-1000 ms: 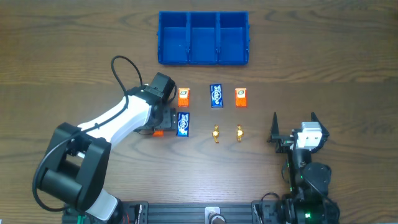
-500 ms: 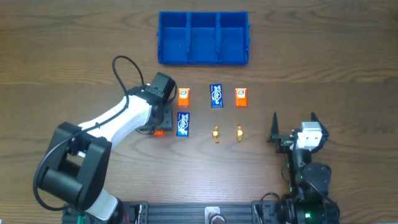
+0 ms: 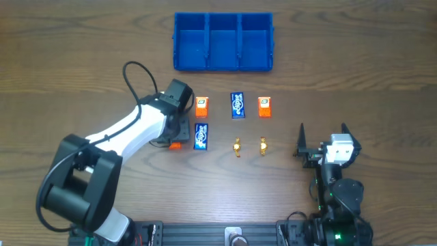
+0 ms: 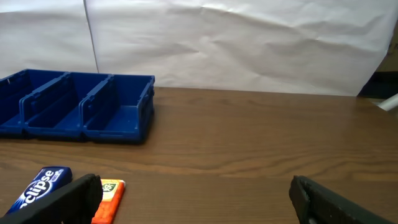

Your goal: Sort Candies Into Trays

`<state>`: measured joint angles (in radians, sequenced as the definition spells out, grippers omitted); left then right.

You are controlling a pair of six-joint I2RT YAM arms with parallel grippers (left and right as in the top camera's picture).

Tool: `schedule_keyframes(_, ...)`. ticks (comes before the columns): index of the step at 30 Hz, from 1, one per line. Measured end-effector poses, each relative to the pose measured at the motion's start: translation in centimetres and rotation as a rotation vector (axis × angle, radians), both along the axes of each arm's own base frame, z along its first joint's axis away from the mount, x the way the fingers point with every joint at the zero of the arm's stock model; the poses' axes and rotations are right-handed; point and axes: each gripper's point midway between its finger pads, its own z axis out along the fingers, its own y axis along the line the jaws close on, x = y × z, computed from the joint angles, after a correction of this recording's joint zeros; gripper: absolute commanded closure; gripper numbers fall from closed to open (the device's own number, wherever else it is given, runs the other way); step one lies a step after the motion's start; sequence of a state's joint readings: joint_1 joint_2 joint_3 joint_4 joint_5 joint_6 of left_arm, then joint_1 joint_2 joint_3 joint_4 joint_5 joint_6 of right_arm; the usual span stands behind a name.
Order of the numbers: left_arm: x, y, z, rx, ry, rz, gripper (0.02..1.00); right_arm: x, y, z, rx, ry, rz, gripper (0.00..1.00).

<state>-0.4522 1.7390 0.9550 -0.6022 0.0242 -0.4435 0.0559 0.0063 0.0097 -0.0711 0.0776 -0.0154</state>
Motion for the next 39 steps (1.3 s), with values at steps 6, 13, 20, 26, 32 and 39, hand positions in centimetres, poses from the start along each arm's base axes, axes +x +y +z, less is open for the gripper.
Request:
schedule_keyframes(6, 3.3, -1.2, 6.3, -0.059, -0.148, 0.027, 0.776, 0.0, 0.0, 0.0, 0.0, 0.0, 0.0, 0.003)
schedule_keyframes(13, 12.0, -3.6, 19.3, -0.103, -0.373, 0.064, 0.779, 0.0, 0.0, 0.0, 0.0, 0.0, 0.0, 0.003)
schedule_keyframes(20, 20.3, -4.2, 21.5, -0.083, -0.433, 0.115, 0.772, 0.0, 0.0, 0.0, 0.0, 0.0, 0.0, 0.003)
schedule_keyframes(26, 24.8, -4.7, 17.0, -0.07, -0.421, 0.097, 0.763, 0.0, 0.0, 0.0, 0.0, 0.0, 0.0, 0.003)
schedule_keyframes(32, 26.5, -4.8, 13.4, -0.053, -0.401, 0.055, 0.752, 0.0, 0.0, 0.0, 0.0, 0.0, 0.0, 0.003)
schedule_keyframes(39, 26.7, -4.7, 13.0, -0.042, -0.397, 0.009, 0.419, 0.0, 0.0, 0.0, 0.0, 0.0, 0.0, 0.003)
